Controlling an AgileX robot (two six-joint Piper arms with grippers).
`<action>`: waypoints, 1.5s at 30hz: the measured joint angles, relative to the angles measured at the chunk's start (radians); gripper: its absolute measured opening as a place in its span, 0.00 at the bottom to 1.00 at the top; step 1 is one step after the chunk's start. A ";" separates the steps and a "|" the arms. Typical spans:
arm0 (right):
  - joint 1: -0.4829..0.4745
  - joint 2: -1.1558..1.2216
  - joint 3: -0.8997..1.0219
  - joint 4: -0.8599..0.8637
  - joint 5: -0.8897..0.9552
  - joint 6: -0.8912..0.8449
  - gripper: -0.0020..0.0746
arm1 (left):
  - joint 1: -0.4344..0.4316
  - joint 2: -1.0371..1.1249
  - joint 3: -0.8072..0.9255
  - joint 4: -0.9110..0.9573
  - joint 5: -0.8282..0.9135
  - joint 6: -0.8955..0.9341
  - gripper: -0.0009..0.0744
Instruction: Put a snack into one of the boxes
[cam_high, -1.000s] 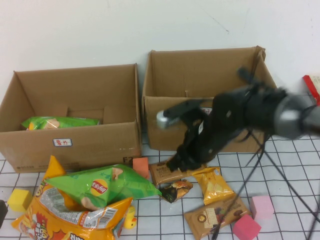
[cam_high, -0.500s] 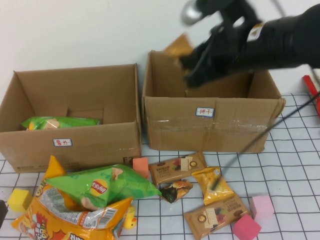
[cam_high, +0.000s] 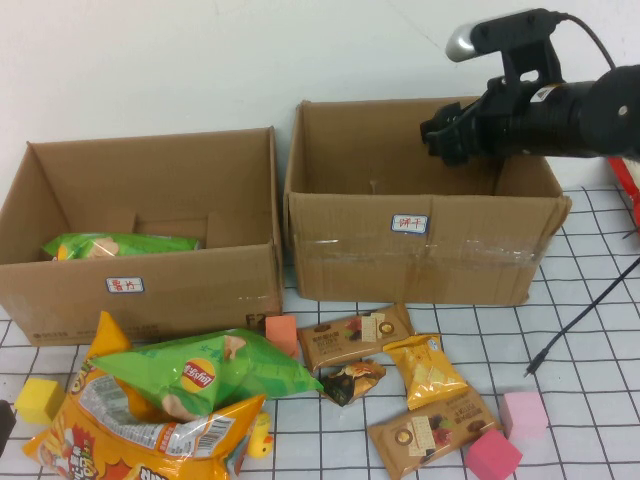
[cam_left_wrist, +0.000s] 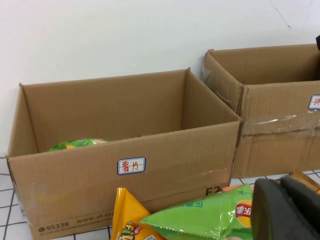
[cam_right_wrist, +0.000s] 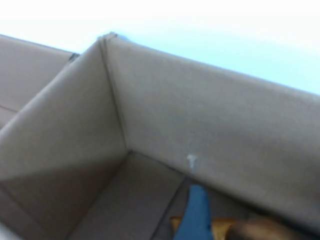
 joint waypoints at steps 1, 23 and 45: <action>-0.001 -0.005 0.000 0.003 0.013 0.000 0.74 | 0.000 0.000 0.000 0.000 0.000 0.000 0.01; -0.002 -0.823 0.303 0.076 0.311 -0.145 0.03 | 0.000 0.000 0.000 -0.002 0.023 0.000 0.01; -0.002 -1.422 0.895 0.136 0.445 -0.357 0.03 | 0.000 0.000 0.000 -0.002 0.161 0.000 0.01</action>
